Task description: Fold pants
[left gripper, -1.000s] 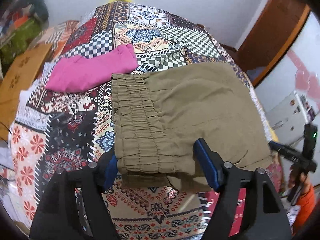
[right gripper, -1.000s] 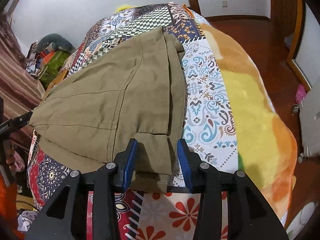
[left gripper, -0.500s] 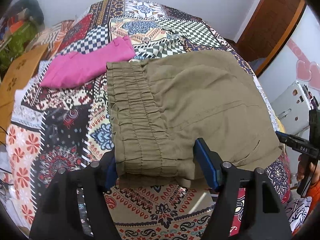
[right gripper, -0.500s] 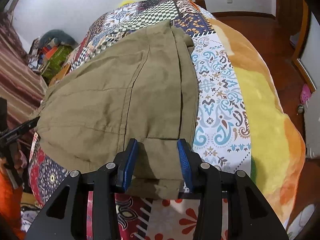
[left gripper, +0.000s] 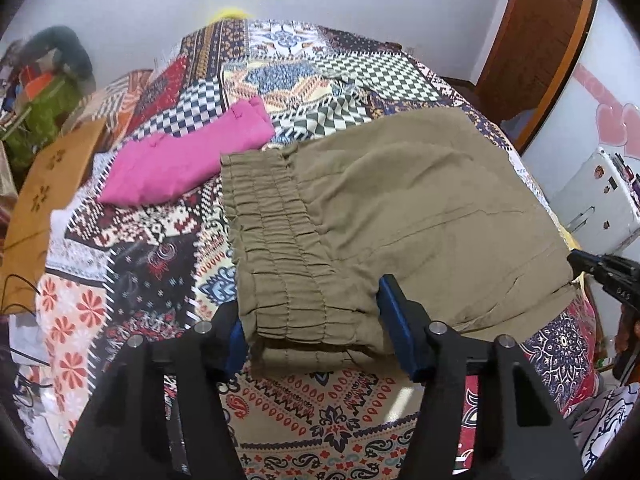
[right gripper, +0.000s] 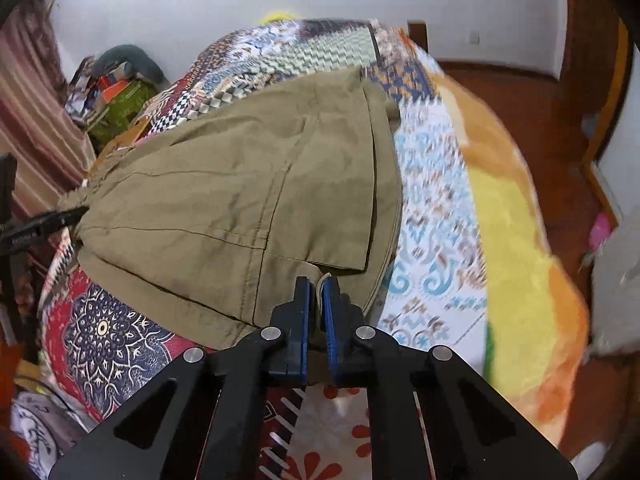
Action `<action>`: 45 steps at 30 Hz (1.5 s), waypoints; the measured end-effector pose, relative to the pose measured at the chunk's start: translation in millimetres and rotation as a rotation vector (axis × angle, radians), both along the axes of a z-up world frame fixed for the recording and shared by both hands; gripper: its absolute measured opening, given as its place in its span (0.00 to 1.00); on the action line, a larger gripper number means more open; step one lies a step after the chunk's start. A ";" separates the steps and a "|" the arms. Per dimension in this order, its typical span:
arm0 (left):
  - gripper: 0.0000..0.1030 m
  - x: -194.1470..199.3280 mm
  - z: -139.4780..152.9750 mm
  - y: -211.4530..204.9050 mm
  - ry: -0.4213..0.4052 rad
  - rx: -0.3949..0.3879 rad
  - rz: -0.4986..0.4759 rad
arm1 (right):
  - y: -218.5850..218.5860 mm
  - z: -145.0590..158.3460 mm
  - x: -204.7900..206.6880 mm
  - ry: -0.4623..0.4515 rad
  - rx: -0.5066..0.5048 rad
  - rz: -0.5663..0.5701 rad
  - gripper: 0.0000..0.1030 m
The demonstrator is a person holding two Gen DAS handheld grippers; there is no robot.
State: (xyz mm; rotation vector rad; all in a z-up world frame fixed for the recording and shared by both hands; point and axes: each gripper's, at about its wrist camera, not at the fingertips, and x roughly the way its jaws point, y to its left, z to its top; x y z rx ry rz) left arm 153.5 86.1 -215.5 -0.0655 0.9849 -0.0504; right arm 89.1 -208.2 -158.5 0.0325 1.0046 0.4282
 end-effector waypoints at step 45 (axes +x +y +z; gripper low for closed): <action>0.60 5.8 -4.7 -9.9 0.024 -0.026 -0.020 | 55.8 4.0 21.2 -0.022 -0.033 0.101 0.37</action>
